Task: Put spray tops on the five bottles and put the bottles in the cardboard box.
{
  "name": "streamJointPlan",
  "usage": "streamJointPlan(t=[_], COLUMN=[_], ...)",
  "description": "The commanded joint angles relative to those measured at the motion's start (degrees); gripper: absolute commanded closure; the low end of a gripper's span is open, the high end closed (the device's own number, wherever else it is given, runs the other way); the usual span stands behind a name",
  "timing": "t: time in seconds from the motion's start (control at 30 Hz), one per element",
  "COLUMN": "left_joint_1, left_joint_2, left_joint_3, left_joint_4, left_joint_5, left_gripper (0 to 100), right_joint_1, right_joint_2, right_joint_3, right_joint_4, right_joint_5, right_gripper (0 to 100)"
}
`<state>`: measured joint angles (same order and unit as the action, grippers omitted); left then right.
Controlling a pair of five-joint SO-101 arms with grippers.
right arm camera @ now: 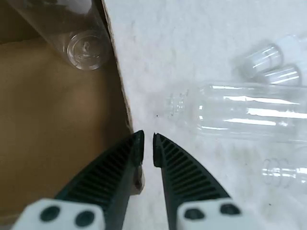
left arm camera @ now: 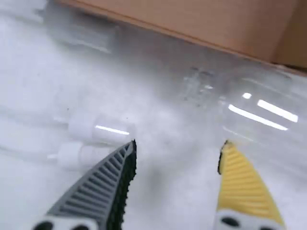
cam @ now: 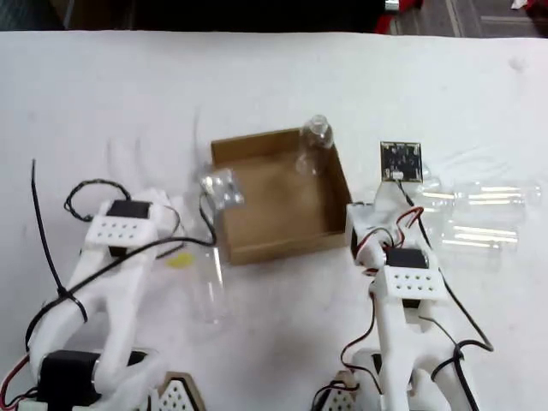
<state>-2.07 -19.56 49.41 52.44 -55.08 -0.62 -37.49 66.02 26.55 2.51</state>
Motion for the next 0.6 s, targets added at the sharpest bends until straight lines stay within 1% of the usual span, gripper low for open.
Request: streamJointPlan(t=[0.0,0.07,0.13,0.2,0.23,0.3,0.37,0.43,0.5,0.57], left_joint_1=[-2.2,-3.6,-2.9,-0.1,1.5,4.4,6.2,7.1,6.5,4.8], left_joint_2=[-2.3,-2.0,-1.8,-1.8,-1.8,-1.7,-1.6,-1.6,-1.6,-1.7], left_joint_3=[-13.5,-21.5,-28.0,-30.9,-31.1,-30.1,-27.3,-23.7,-20.4,-18.1], left_joint_4=[13.0,21.9,29.7,34.6,35.6,35.2,31.4,26.6,21.9,18.8], left_joint_5=[17.5,24.4,33.8,45.0,50.3,59.6,65.6,68.7,70.1,70.1], left_gripper=[74,74,74,74,74,74,74,74,74,74], right_joint_1=[0.5,0.5,0.5,0.5,0.5,0.5,0.5,0.5,0.5,0.5], right_joint_2=[-0.3,-0.3,-0.4,-0.5,-0.5,-0.4,-0.2,-0.2,-0.1,-0.1], right_joint_3=[-2.7,-2.7,-2.7,-2.7,-2.7,-2.7,-2.7,-2.7,-2.7,-2.7], right_joint_4=[-0.1,-0.1,-0.1,-0.1,-0.1,-0.1,-0.1,-0.1,-0.1,-0.1], right_joint_5=[0.9,0.9,0.9,0.9,0.9,0.9,0.9,0.9,0.9,0.9], right_gripper=[98.1,98.1,98.1,98.1,98.1,98.1,98.1,98.1,98.1,98.1])
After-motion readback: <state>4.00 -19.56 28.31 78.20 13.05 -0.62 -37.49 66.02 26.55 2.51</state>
